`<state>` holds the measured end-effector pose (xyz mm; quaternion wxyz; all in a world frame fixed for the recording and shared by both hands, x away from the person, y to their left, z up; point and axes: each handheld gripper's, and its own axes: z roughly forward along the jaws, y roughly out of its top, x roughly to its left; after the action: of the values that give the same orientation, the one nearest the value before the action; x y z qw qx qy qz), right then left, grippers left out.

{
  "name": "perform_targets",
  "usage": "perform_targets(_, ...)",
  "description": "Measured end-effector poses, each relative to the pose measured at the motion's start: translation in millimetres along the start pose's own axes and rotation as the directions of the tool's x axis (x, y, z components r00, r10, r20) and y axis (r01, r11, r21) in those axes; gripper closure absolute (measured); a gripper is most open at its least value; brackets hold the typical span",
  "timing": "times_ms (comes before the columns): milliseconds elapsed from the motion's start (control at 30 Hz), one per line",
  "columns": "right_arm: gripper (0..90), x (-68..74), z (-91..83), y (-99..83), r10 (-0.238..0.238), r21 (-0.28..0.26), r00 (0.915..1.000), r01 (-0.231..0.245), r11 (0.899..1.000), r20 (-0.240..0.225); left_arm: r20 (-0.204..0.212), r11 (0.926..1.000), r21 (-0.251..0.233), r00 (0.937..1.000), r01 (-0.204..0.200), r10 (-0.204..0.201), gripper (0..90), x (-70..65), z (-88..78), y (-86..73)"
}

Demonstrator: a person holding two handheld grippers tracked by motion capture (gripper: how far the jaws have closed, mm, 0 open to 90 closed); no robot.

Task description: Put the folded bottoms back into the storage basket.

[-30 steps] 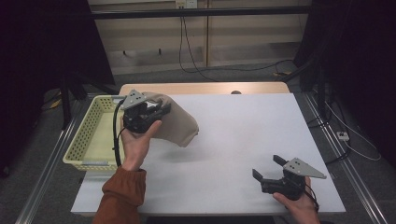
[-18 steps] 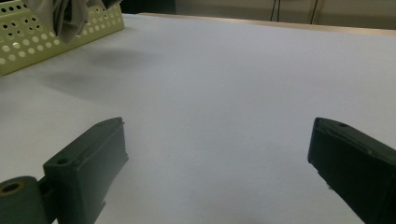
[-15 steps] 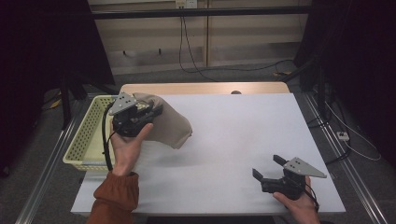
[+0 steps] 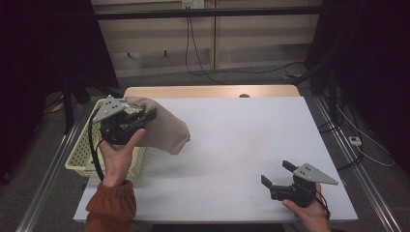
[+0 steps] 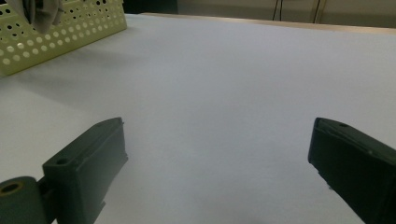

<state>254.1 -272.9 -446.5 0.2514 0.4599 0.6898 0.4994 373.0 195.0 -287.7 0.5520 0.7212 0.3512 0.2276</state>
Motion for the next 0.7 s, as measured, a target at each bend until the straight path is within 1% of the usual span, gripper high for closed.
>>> perform_targets(200, 3.9, -0.8, 0.6, 0.3, 0.009, 0.002, 0.9999, -0.009, 1.000, 0.006, -0.006, 0.9999, -0.014, 1.0000, 0.000, 0.000, 81.2, 3.4, -11.4, 2.7)
perform_targets(267, 3.9, -0.9, 0.3, 0.3, 0.003, 0.002, 1.0000, -0.003, 1.000, 0.008, -0.010, 0.9998, -0.018, 0.9999, -0.008, 0.008, 81.2, 3.4, -15.2, 3.7)
perform_targets(333, 3.9, -0.8, -0.3, 0.4, 0.001, 0.002, 1.0000, -0.001, 1.000, 0.008, -0.011, 0.9991, -0.039, 0.9998, -0.017, 0.017, 81.2, 2.7, -19.2, 4.9)
perform_targets(400, 3.9, -0.7, -0.3, 0.4, 0.000, 0.001, 1.0000, 0.000, 1.000, 0.008, -0.005, 0.9984, -0.048, 0.9996, -0.028, 0.028, 81.2, 2.6, -23.1, 6.5)
perform_targets(500, 3.9, -0.7, -0.3, 0.4, 0.000, 0.001, 1.0000, 0.000, 1.000, 0.008, -0.016, 0.9984, -0.052, 0.9997, -0.021, 0.020, 81.2, 4.5, -28.4, 7.8)
perform_targets(667, 3.9, -1.3, -0.1, 0.3, -0.002, 0.001, 1.0000, 0.002, 1.000, 0.008, -0.034, 0.9984, -0.056, 0.9994, -0.011, 0.009, 81.2, 13.6, -38.6, 8.7)
perform_targets(700, 3.9, -1.3, 0.4, 0.4, 0.005, 0.001, 1.0000, -0.005, 1.000, 0.008, -0.037, 0.9984, -0.057, 0.9993, -0.009, 0.007, 81.2, 15.1, -40.8, 8.8)
